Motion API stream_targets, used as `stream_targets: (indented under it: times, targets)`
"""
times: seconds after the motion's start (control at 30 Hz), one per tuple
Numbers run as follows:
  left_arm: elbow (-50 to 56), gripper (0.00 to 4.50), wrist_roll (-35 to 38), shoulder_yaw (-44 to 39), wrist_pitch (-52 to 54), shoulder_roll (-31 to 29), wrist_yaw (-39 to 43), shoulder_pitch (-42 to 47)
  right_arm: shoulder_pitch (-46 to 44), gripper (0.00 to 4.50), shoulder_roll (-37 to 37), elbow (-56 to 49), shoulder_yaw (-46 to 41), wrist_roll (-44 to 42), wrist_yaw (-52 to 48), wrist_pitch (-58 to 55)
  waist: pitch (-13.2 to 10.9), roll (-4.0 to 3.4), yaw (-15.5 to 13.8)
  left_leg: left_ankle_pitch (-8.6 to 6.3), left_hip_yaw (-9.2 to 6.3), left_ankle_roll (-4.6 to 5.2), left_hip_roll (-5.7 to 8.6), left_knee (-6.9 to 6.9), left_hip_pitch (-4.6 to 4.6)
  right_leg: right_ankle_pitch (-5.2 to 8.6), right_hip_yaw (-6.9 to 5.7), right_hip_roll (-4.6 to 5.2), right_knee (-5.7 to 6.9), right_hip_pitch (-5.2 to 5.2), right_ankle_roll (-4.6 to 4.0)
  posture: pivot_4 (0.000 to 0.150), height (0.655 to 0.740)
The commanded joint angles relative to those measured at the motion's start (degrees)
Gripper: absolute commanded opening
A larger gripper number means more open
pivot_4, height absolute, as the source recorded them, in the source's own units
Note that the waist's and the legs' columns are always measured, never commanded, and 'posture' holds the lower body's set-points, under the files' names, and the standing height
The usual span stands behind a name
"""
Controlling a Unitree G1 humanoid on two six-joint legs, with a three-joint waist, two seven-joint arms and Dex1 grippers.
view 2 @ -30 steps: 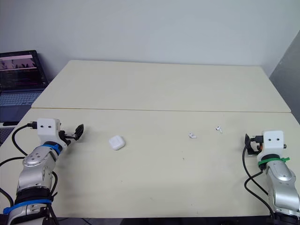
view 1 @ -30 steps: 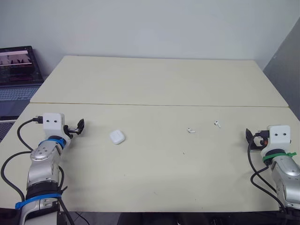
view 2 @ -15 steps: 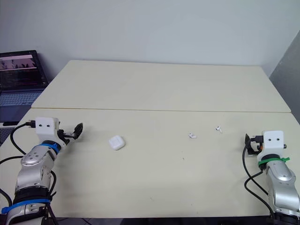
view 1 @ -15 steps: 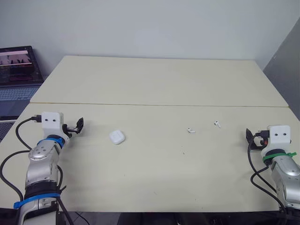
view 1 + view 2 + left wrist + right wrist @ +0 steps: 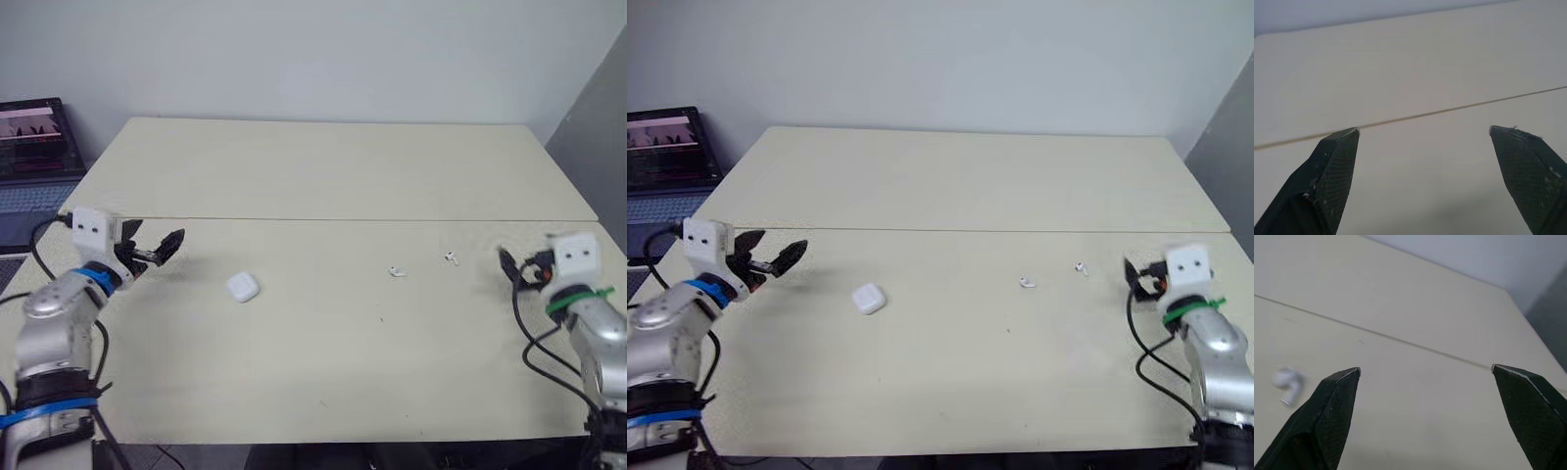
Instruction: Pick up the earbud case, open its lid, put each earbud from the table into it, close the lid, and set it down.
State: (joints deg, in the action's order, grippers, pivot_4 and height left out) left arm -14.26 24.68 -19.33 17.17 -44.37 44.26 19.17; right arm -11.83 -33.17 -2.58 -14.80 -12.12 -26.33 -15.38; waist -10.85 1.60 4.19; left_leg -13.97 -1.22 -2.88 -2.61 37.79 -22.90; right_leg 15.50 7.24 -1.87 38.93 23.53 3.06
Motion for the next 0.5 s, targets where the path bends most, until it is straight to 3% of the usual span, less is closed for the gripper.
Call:
stream_targets:
  times: [0.03, 0.23, 0.5]
  targets:
    - [7.82, 4.46, 3.71, 3.6, 6.75, -2.9, 7.83, 0.18, -5.16, 4.5, -0.18, -1.96, 5.27, -5.43, -10.09, -2.01, 0.0, 0.0, 0.37, 0.0, -0.03, 0.0, 0.0, -0.01, 0.0, 0.0, -0.01, 0.0, 0.0, -0.01, -0.01, 0.15, 0.74]
    - [15.12, 4.46, 2.29, 12.84, 12.15, -6.36, 16.39, -0.67, -13.75, 4.5, 3.43, -4.58, 18.33, -11.6, -24.82, -7.35, -0.02, 0.0, 0.56, -0.02, -0.13, 0.01, -0.01, -0.1, -0.07, 0.1, -0.12, -0.01, -0.02, 0.02, -0.16, 0.15, 0.74]
    - [10.45, 4.46, -4.11, 17.66, 7.07, -4.12, 16.39, -3.6, -17.41, 4.5, 9.13, -9.55, 26.9, -11.18, -26.88, -10.96, -0.02, -0.01, 0.47, -0.02, -0.19, 0.01, -0.04, -0.18, -0.13, 0.16, -0.2, -0.02, 0.0, 0.14, -0.23, 0.15, 0.74]
